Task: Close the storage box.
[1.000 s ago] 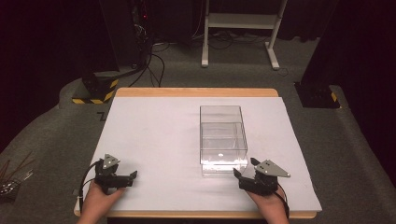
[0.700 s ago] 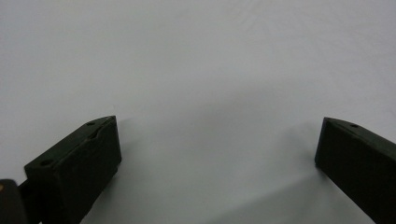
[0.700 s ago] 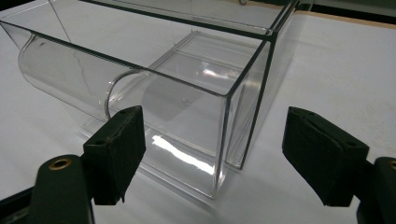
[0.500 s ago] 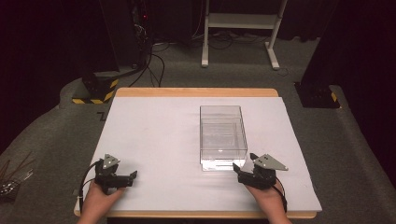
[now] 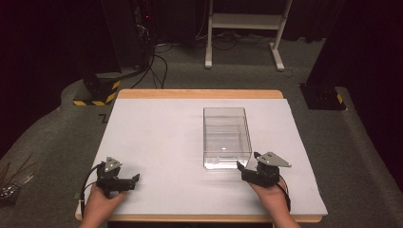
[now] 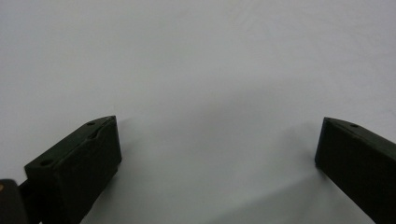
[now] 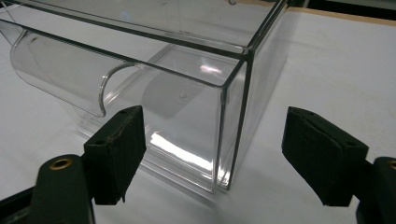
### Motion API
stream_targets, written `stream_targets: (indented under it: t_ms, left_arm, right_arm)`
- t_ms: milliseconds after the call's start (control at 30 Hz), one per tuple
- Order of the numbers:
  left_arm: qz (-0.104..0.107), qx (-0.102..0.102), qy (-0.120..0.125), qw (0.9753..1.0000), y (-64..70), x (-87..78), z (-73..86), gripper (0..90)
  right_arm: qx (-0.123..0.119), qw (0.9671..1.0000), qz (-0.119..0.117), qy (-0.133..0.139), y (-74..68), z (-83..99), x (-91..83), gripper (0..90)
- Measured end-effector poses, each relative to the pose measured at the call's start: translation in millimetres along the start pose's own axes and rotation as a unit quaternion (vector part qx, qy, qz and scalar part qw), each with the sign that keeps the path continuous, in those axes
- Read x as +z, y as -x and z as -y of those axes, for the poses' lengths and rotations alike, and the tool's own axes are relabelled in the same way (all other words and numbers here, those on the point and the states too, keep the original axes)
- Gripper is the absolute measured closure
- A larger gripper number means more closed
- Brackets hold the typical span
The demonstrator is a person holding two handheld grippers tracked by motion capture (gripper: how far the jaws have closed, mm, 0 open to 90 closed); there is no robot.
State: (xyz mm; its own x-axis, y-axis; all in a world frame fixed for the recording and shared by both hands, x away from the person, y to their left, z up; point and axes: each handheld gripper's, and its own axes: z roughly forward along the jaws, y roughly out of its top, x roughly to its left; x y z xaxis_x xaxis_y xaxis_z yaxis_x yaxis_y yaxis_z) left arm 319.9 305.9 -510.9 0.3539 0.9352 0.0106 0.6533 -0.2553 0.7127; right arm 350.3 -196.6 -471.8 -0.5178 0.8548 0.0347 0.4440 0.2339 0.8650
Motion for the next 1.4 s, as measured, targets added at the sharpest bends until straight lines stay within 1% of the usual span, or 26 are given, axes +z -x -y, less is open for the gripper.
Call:
stream_targets:
  t_ms: [400, 700, 767, 833, 933, 1000, 1100, 1300, 1400]
  left_arm:
    - [0.0, 0.0, -0.001, 1.0, -0.1, 0.0, 0.0, 0.5]
    - [0.0, 0.0, 0.0, 1.0, -0.1, 0.0, -0.1, 0.5]
    - [0.0, 0.0, -0.001, 1.0, -0.1, 0.0, 0.0, 0.5]
    - [0.0, 0.0, 0.0, 1.0, -0.1, 0.0, 0.0, 0.5]
    - [0.0, 0.0, 0.0, 1.0, -0.1, 0.0, 0.0, 0.5]
    - [0.0, 0.0, 0.0, 1.0, -0.1, 0.0, -0.1, 0.5]
    - [0.0, 0.0, 0.0, 1.0, -0.1, 0.0, 0.0, 0.5]
    - [0.0, 0.0, 0.0, 1.0, -0.1, 0.0, 0.0, 0.5]
    - [0.0, 0.0, 0.0, 1.0, 0.0, 0.0, 0.0, 0.5]
  right_arm:
    - [0.005, 0.9999, 0.012, -0.004, 6.4, -4.7, 10.6, 22.6]
    - [0.013, 0.9997, 0.017, -0.01, 10.4, -11.0, 18.4, 22.7]
    - [0.01, 0.9997, 0.018, -0.01, 11.1, -12.0, 19.7, 22.6]
    - [0.012, 0.9997, 0.019, -0.011, 11.7, -12.5, 20.8, 22.7]
    - [0.015, 0.9997, 0.019, -0.011, 13.3, -12.8, 22.2, 22.6]
    - [0.019, 0.9995, 0.024, -0.012, 14.1, -13.0, 23.2, 22.4]
    - [0.02, 0.9995, 0.02, -0.013, 15.2, -12.9, 24.3, 21.8]
    - [0.018, 0.9996, 0.02, -0.013, 14.2, -12.9, 23.2, 24.2]
    - [0.021, 0.9995, 0.02, -0.013, 14.1, -13.0, 22.3, 25.4]
